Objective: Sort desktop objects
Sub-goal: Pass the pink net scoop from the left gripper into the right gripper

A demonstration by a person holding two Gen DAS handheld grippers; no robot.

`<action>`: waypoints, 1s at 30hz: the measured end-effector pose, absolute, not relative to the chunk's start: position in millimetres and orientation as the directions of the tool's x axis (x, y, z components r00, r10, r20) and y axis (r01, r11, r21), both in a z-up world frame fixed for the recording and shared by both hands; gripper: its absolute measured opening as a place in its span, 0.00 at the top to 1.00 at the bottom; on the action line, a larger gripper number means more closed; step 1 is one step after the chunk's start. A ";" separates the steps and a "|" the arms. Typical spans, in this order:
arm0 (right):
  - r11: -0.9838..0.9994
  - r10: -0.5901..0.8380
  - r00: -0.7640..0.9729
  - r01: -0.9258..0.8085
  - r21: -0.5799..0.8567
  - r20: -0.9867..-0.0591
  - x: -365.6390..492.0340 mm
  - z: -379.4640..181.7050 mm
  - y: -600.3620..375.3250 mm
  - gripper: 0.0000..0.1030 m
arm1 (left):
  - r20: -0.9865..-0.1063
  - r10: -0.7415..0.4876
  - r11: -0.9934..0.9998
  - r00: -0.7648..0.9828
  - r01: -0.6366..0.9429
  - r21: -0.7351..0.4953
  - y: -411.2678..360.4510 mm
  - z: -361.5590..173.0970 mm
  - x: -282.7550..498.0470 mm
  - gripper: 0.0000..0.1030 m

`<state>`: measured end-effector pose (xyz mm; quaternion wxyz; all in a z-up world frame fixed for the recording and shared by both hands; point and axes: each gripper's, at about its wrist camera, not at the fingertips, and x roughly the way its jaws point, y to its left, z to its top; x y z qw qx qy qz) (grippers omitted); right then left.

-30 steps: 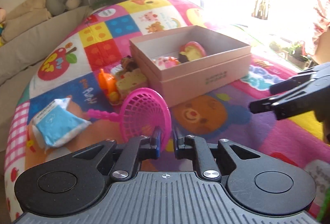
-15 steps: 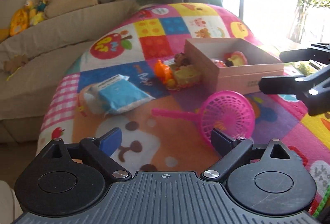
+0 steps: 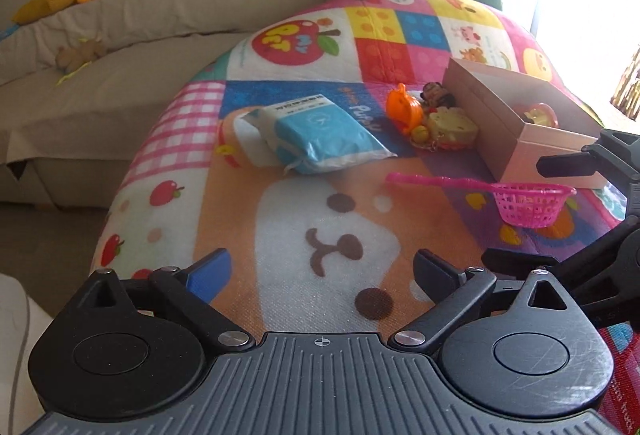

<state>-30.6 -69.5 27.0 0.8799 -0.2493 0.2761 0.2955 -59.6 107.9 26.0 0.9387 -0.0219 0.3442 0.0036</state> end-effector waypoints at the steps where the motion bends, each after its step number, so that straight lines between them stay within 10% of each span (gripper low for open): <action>1: 0.713 0.377 0.669 -0.651 -0.260 -0.640 -27.5 25.3 -72.6 0.06 | -0.644 -0.015 0.999 0.765 -0.016 -0.043 106.9 25.7 -58.1 0.03; 30: 0.833 0.510 0.511 -0.494 0.249 -0.692 38.7 17.1 -137.3 0.04 | -0.657 -0.023 0.997 0.754 -0.033 -0.074 98.5 28.8 -32.5 0.01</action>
